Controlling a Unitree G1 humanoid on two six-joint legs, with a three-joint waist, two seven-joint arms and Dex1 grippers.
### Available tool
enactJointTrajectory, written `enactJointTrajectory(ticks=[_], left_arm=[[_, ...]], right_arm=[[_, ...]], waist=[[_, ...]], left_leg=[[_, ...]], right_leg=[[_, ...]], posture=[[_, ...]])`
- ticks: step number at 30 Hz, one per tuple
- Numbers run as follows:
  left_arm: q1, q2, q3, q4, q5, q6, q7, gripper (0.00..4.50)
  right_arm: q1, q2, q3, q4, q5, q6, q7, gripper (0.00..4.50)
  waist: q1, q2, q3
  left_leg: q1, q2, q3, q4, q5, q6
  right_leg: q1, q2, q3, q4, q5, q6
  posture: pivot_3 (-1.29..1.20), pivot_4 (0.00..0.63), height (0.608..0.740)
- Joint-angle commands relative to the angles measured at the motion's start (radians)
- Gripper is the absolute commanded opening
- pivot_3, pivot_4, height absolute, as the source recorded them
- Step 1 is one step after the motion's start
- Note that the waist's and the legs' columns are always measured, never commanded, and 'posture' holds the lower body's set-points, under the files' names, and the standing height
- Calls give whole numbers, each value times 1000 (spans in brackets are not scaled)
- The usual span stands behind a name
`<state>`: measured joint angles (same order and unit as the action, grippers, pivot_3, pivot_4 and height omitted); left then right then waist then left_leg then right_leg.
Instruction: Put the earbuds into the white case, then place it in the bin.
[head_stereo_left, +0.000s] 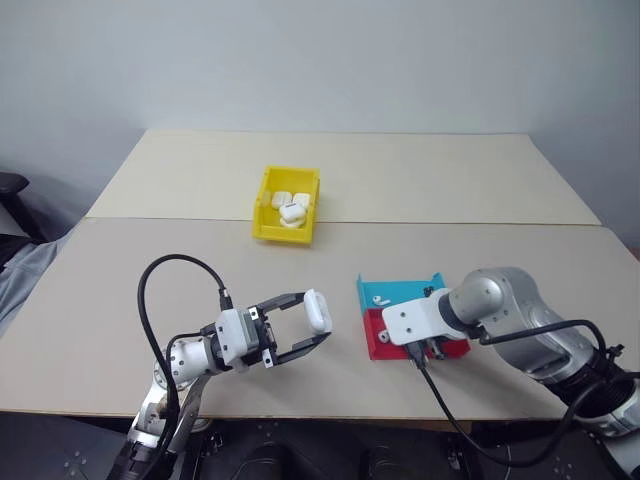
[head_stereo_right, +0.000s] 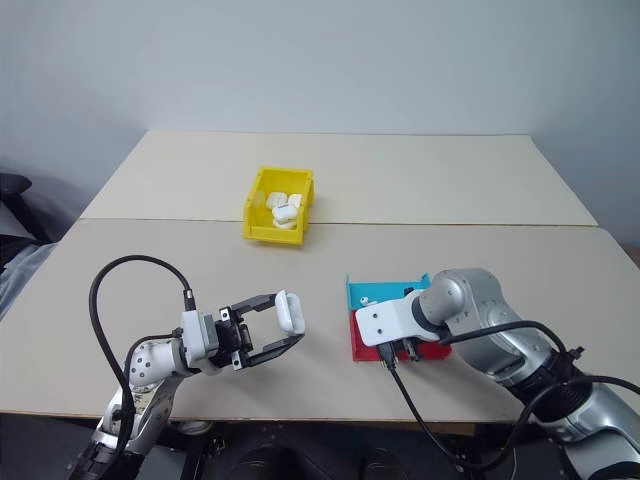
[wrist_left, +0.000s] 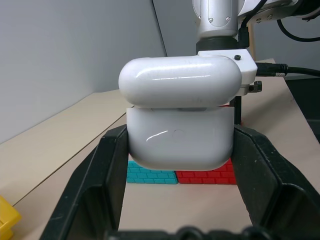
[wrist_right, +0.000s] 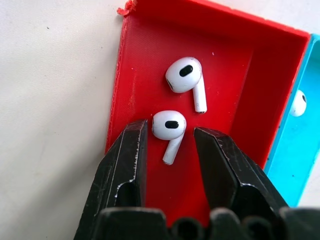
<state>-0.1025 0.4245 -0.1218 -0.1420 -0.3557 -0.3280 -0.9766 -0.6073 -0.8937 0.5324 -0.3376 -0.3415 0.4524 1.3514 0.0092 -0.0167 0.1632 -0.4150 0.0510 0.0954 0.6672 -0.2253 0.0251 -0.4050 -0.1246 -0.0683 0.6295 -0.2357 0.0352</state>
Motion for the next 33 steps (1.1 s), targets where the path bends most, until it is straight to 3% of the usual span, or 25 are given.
enactJointTrajectory(ticks=[1, 11, 15, 24, 27, 33], left_arm=[[1, 1, 14, -41, -5, -26, 7, 2753], [0, 3, 13, -37, -2, -28, 8, 2753], [0, 5, 12, -38, 0, -24, 8, 2753], [-7, -3, 12, -42, -6, -22, 17, 2753], [-20, -16, 14, -69, -32, -3, 28, 2753], [-55, -48, -2, -168, -126, 91, 51, 2753]], right_arm=[[-1, 2, -7, 3, -14, -29, -6, 1833], [13, -2, -14, 12, -15, -57, -5, 1833], [20, -5, -17, 12, -19, -68, -10, 750], [21, -9, -46, -12, -2, -41, -6, 750], [3, -17, -173, -81, 115, 52, 27, 750], [-57, 40, -581, -167, 474, 254, -23, 750]], waist=[[0, 0, 0], [0, 0, 0], [0, 0, 0], [0, 0, 0], [1, 0, 0], [3, 0, 0]], left_leg=[[0, 0, 0, 0, 0, 0], [0, 0, 0, 0, 0, 0], [0, 0, 0, 0, 0, 0], [0, 0, 0, 0, 0, 0], [0, 0, 0, 0, 0, 0], [0, 0, -5, 0, 0, 0]], right_leg=[[0, 0, 0, 0, 0, 0], [0, 0, 0, 0, 0, 0], [1, 0, 0, 0, 0, 0], [1, 0, 0, 0, 0, 0], [0, 0, 0, 0, 0, 0], [1, 0, 0, 0, 0, 0]], posture=[[0, 150, 740], [0, 150, 740], [0, 150, 740], [0, 150, 740], [0, 150, 740], [0, 150, 740]])
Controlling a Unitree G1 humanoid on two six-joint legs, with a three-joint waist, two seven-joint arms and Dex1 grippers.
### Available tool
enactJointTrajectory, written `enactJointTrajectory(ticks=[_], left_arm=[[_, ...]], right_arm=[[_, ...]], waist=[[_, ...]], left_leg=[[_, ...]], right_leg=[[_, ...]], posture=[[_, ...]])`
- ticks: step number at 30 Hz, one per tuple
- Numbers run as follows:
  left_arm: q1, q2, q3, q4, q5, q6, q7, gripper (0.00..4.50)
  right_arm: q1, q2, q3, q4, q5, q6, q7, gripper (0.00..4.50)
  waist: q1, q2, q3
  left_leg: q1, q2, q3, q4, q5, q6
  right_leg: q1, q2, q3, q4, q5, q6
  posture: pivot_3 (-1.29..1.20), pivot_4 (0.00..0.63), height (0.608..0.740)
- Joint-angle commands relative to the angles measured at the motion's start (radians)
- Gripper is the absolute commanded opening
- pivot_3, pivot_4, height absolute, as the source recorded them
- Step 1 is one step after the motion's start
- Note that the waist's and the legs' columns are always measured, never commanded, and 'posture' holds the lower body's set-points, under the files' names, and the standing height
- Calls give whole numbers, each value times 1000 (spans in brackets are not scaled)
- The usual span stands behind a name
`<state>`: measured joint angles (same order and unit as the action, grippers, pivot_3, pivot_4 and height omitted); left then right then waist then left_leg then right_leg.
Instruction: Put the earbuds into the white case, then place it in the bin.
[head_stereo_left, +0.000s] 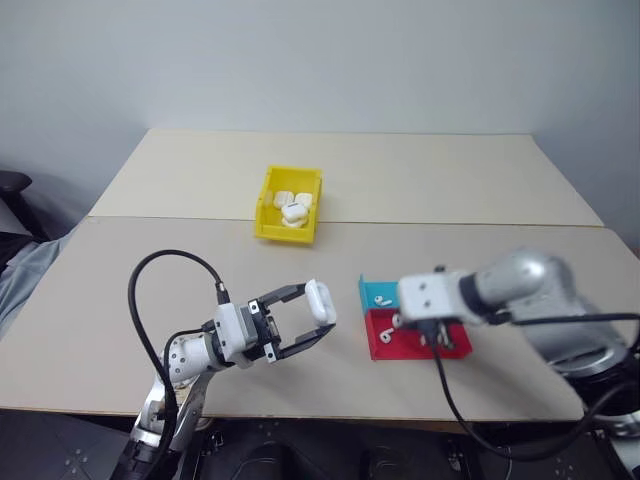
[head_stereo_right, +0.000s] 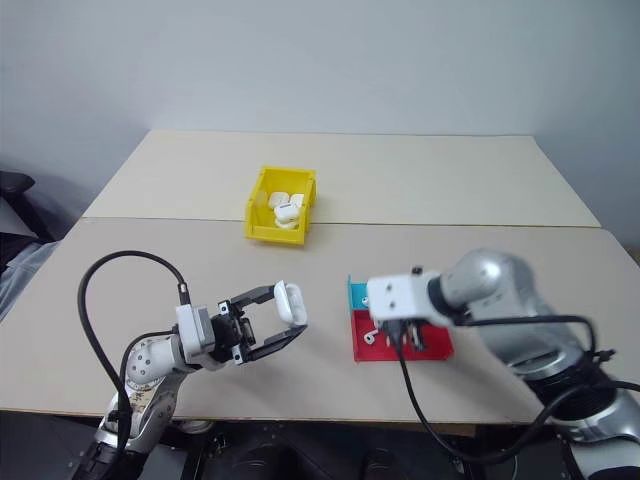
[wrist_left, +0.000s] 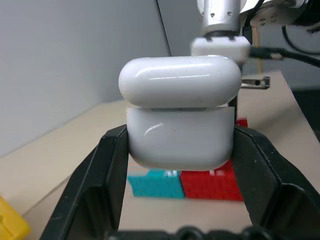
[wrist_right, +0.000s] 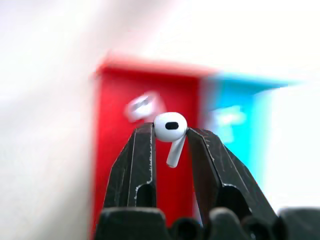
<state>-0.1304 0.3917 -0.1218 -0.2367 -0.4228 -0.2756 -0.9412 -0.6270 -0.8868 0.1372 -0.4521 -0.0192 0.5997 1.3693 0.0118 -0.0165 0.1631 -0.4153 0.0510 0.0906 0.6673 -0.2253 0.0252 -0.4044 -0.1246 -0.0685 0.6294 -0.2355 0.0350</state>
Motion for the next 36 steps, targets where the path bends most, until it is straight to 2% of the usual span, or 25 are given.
enactJointTrajectory(ticks=[1, 4, 8, 11, 14, 17, 22, 36], left_arm=[[-37, -20, -7, -88, -78, 62, 17, 2753], [-73, -33, -18, -108, -129, 111, 1, 2753], [-117, -60, -26, -116, -182, 162, -9, 2753], [-142, -81, -30, -117, -237, 203, -34, 2753], [-151, -90, -29, -120, -285, 236, -69, 2753], [-163, -97, -29, -113, -299, 248, -99, 2753], [-172, -135, -22, -105, -317, 243, -126, 2753], [-155, -169, -19, -121, -302, 243, -144, 2753]], right_arm=[[-42, 62, -253, -58, 209, 134, -69, 750], [-29, 155, -419, -99, 372, 190, -153, 750], [10, 263, -534, -171, 566, 192, -256, 750], [37, 353, -579, -188, 713, 180, -341, 750], [101, 436, -571, -216, 810, 58, -335, 750], [144, 484, -486, -218, 786, -55, -334, 750], [166, 489, -406, -176, 780, -173, -328, 750], [196, 434, -277, -121, 753, -288, -326, 750]], waist=[[0, 0, 0], [0, 0, 0], [0, 0, 0], [-1, 0, 0], [-1, 0, 0], [-3, 0, 0], [-2, 0, -1], [-1, 0, -1]], left_leg=[[0, 0, -1, 0, 0, 0], [1, 0, -1, 0, 0, 0], [0, 0, -1, 0, 0, 0], [0, 0, 0, 0, 0, 0], [1, 0, -1, 0, 0, 0], [1, 0, -1, 0, 0, 0], [1, -1, -1, 0, 0, 0], [1, -1, -1, 0, 0, 0]], right_leg=[[0, 0, 0, 0, 0, 0], [1, 0, 0, 0, 0, 0], [1, 0, 0, 0, 0, 0], [1, 0, 0, 1, 0, 0], [1, 1, 0, 1, 0, 0], [1, 1, 1, 1, 0, 0], [1, 1, 1, 1, 0, 0], [1, 1, 0, 0, 0, 0]], posture=[[0, 150, 740], [0, 150, 740], [0, 150, 740], [0, 150, 740], [0, 150, 740], [0, 150, 740], [0, 150, 740], [0, 150, 740]])
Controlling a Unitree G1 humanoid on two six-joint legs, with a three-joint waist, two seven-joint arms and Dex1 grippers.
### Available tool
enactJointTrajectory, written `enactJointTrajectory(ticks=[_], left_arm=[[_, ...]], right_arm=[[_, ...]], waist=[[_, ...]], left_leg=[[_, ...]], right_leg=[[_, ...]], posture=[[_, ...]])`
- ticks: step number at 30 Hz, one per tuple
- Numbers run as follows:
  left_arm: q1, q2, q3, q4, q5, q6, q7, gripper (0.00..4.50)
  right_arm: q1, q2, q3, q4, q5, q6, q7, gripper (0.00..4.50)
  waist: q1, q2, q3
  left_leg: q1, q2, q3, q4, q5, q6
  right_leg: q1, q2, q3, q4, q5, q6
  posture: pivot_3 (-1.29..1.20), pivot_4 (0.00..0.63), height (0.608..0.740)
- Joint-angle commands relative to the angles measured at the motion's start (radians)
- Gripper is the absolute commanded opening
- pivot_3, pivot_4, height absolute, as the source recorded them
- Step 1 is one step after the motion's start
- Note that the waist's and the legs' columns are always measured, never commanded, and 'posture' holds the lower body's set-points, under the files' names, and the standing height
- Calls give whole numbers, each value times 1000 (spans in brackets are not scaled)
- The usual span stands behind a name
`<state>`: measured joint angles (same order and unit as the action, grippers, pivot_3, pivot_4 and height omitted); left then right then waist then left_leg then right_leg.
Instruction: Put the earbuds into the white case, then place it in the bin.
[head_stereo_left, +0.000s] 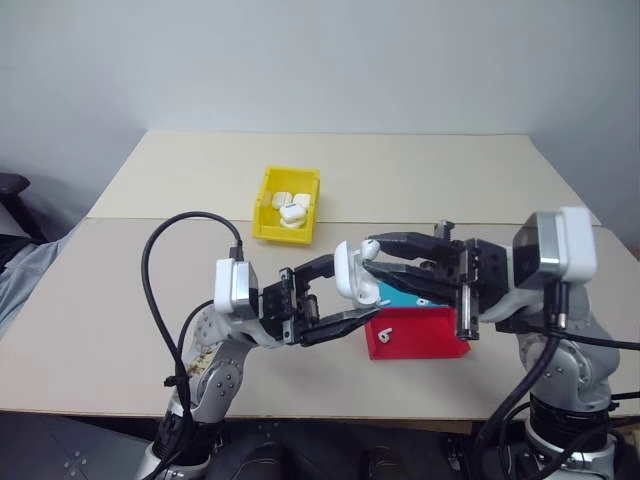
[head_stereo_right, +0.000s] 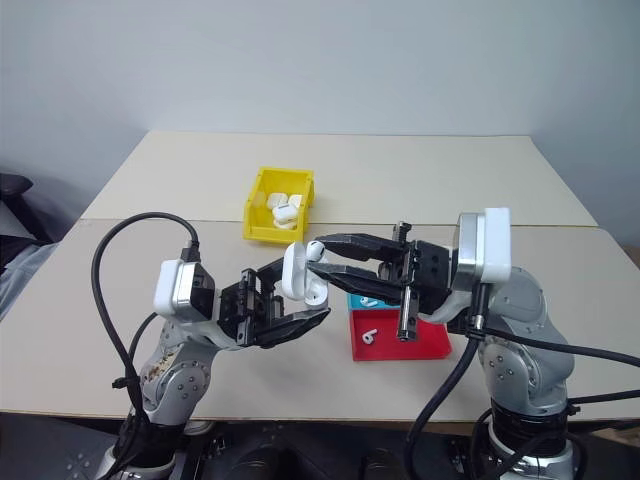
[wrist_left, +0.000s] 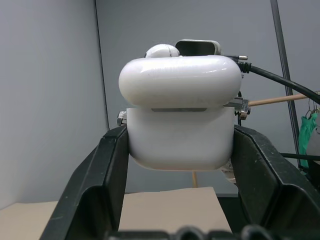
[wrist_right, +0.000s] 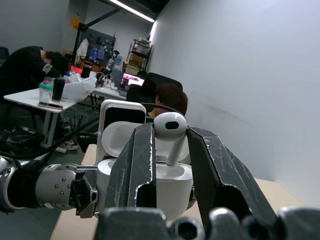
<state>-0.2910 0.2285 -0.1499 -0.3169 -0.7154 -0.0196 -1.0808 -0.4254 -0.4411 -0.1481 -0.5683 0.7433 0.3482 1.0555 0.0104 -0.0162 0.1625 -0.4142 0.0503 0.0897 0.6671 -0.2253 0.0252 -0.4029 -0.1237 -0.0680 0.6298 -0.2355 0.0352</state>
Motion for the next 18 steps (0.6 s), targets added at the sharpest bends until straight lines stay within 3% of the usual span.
enactJointTrajectory(ticks=[1, 14, 18], left_arm=[[6, -7, 9, -42, -9, -13, -5, 2753], [8, -14, 6, -39, 6, -24, -11, 2753], [7, -15, 7, -37, 9, -26, -15, 2753]], right_arm=[[-4, -17, 11, -2, -12, -43, -11, 750], [15, -54, 59, 19, -35, -103, -8, 750], [18, -69, 76, 19, -53, -117, -3, 2018]], waist=[[0, 0, 0], [1, 0, 0], [1, 0, 0]], left_leg=[[0, 0, 0, 0, 0, 0], [0, 0, 0, 0, 0, 0], [0, 0, 0, 0, 0, 0]], right_leg=[[0, 0, 0, 0, 0, 0], [0, 0, 0, 0, 0, 0], [0, 0, 0, 0, 0, 0]], posture=[[0, 150, 740], [0, 150, 740], [0, 150, 740]])
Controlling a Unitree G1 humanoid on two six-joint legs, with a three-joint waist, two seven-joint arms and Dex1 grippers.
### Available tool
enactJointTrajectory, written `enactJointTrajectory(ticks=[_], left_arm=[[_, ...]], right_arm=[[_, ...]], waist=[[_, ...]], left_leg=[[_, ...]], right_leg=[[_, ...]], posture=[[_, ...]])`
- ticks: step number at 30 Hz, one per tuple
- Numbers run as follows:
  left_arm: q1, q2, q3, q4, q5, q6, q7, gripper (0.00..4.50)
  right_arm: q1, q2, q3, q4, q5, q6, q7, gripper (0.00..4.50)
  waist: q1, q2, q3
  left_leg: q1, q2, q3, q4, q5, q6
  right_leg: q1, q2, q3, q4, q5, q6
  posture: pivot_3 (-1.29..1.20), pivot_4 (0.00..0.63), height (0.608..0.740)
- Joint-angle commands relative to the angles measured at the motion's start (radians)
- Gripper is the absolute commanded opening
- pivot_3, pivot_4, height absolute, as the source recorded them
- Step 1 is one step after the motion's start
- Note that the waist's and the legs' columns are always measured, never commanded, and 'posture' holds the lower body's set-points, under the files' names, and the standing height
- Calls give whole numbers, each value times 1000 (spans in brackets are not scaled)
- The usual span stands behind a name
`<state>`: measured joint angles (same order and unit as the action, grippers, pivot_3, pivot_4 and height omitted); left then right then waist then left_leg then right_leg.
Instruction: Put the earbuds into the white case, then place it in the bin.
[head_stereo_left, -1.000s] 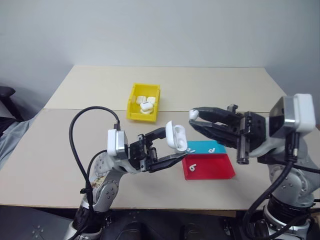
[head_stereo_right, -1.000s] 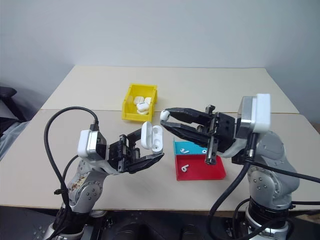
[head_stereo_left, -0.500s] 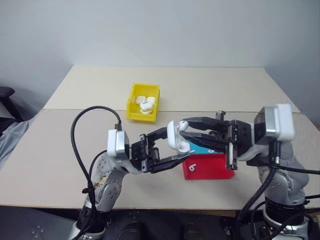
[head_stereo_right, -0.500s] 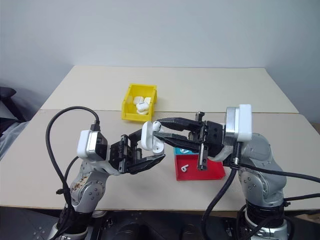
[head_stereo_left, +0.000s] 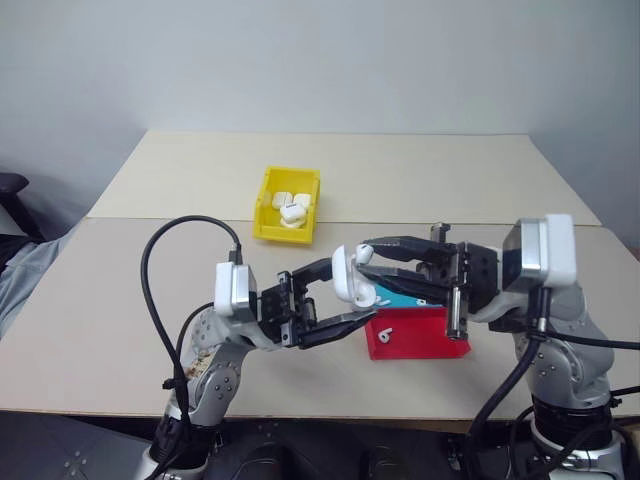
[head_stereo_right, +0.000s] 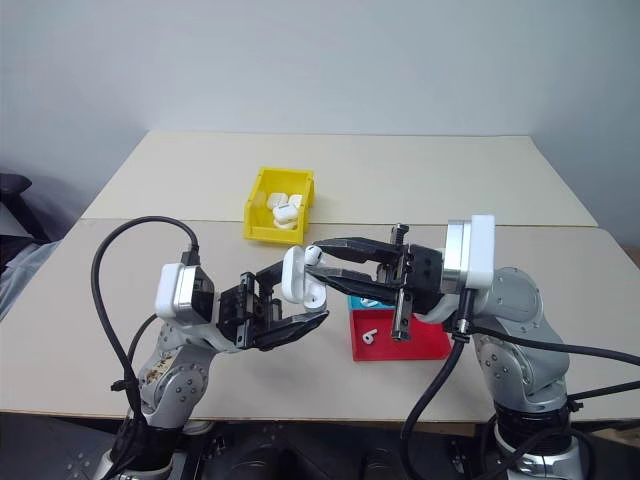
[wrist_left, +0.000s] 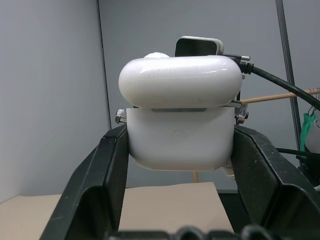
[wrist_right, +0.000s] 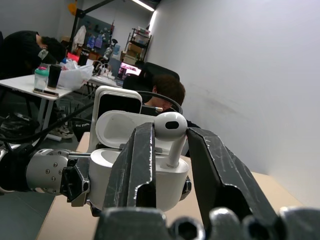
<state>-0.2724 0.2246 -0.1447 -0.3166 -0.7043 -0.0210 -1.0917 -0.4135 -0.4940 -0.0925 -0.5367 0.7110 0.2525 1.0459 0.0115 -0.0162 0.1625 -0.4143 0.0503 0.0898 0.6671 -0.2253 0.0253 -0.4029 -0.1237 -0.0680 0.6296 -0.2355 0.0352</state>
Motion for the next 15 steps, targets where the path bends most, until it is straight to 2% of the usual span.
enactJointTrajectory(ticks=[1, 2, 9, 13, 15], left_arm=[[-12, -12, 2, -37, -1, -23, -4, 2753], [-12, -13, 2, -36, 1, -24, -5, 2753], [-13, -5, 22, -1, 39, -46, -16, 2753], [15, 79, 72, 101, 109, -129, -103, 2753], [34, 119, 96, 163, 126, -187, -156, 2753]], right_arm=[[5, -22, 28, -10, -36, -25, 2, 2370], [7, -28, 34, -8, -47, -31, 2, 2659], [28, -78, 17, 1, -39, -67, 48, 2659], [2, -235, -52, 64, -25, 20, 89, 2659], [-39, -333, -33, 122, -75, 54, 112, 2659]], waist=[[0, 0, 0], [0, 0, 0], [0, 0, 0], [0, 0, 0], [-3, 0, 0]], left_leg=[[0, 0, 0, 0, 0, 0], [0, 0, 0, 0, 0, 0], [0, 0, 0, 0, 0, 0], [0, 0, 1, 0, 0, 0], [0, 0, 3, 0, 0, 0]], right_leg=[[0, 0, 0, 0, 0, 0], [0, 0, 0, 0, 0, 0], [0, 0, 0, 0, 0, 0], [0, 0, 0, 0, 0, 0], [0, 0, 0, 0, 0, 0]], posture=[[0, 150, 740], [0, 150, 740], [0, 150, 740], [0, 150, 740], [0, 150, 740]])
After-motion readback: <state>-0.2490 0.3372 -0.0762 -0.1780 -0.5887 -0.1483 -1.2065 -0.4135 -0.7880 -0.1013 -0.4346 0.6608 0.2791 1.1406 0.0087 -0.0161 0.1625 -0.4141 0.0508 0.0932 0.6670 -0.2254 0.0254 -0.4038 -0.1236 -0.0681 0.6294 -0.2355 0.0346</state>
